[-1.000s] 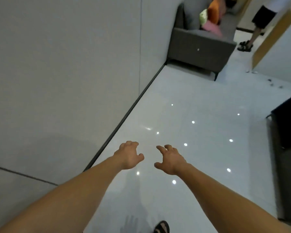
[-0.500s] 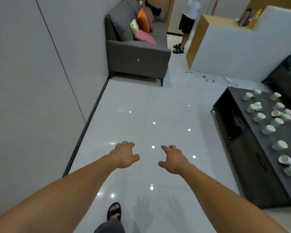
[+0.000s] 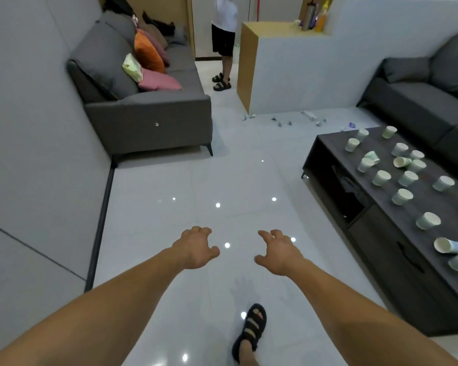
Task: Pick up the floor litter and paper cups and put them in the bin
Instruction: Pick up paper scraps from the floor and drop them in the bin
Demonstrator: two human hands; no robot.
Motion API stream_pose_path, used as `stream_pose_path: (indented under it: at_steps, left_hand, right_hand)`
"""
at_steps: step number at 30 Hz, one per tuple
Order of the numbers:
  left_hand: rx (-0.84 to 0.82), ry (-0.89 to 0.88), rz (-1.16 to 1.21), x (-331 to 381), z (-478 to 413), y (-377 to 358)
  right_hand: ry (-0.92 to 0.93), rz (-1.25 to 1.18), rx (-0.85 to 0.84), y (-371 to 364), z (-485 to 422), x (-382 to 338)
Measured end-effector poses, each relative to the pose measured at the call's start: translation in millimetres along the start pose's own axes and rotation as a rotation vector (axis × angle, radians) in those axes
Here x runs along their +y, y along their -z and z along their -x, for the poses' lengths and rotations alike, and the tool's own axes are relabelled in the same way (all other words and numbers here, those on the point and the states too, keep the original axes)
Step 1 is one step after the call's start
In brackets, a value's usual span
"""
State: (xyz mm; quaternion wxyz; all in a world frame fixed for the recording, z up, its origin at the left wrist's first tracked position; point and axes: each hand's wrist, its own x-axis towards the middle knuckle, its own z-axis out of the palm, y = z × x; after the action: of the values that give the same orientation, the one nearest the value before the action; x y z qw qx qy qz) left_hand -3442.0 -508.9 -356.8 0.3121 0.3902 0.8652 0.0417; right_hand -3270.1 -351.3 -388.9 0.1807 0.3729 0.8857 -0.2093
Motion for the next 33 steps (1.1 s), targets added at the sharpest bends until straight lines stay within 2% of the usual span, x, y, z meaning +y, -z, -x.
stream_pose_path:
  at_steps: [10, 15, 21, 26, 33]
  left_hand:
    - [0.057, -0.005, -0.01, 69, -196, 121]
    - [0.029, -0.026, -0.016, 75, -300, 167]
    - [0.067, -0.108, -0.077, 70, -441, 254]
    - [0.063, -0.168, -0.128, 85, -537, 333]
    - [0.023, -0.261, -0.195, 150, -677, 391]
  right_hand:
    - [0.035, 0.0, 0.027, 146, -190, 26]
    - [0.042, 0.016, 0.023, 197, -288, 23]
    - [-0.043, 0.03, 0.046, 264, -417, 7]
    - [-0.099, -0.064, 0.1, 323, -500, -2]
    - [-0.163, -0.108, 0.098, 389, -619, 40]
